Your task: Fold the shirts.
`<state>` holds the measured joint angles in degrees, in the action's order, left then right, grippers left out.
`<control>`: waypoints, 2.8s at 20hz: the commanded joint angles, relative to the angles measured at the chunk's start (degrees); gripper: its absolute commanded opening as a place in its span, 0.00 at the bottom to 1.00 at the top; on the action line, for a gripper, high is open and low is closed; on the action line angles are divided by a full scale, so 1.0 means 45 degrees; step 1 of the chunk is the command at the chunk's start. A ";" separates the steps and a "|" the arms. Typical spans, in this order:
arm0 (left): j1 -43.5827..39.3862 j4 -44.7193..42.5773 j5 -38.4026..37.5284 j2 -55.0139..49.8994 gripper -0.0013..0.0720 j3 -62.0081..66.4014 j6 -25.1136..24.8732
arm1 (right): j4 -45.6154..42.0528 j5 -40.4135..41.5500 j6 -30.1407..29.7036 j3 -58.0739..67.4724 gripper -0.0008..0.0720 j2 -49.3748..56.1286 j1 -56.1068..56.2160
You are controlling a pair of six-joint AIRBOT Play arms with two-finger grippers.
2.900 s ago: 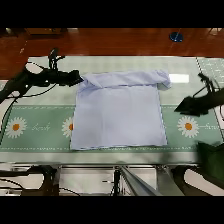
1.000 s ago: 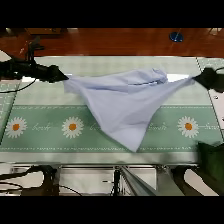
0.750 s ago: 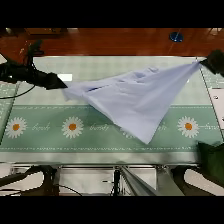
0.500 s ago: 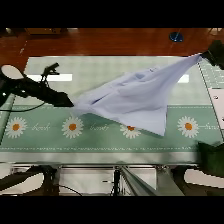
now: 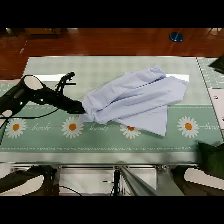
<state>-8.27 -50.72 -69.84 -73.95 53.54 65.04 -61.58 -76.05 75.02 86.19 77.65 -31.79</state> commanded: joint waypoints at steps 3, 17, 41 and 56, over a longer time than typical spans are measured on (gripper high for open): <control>0.0141 0.0024 0.0199 0.0000 0.05 -0.0049 -0.0355 | 0.0675 -0.2531 -0.0238 -0.3832 0.68 -0.1938 -0.1719; 0.0194 0.0029 0.0194 0.0000 0.05 -0.0049 -0.0782 | 0.2205 -0.0112 -0.0889 -1.3075 0.68 -0.3643 -0.1457; 0.0199 0.0024 0.0189 0.0000 0.05 -0.0049 -0.0777 | 0.4979 0.4906 -0.0899 -1.5115 0.04 -0.2346 0.2856; 0.3026 0.0593 0.5289 0.5654 0.05 0.9860 0.0607 | 0.5804 0.5484 0.0175 -0.0010 0.04 -0.8136 0.2074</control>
<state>2.94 -47.94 -58.61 -55.53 87.57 66.22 -30.46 -56.95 69.67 69.08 43.66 -20.45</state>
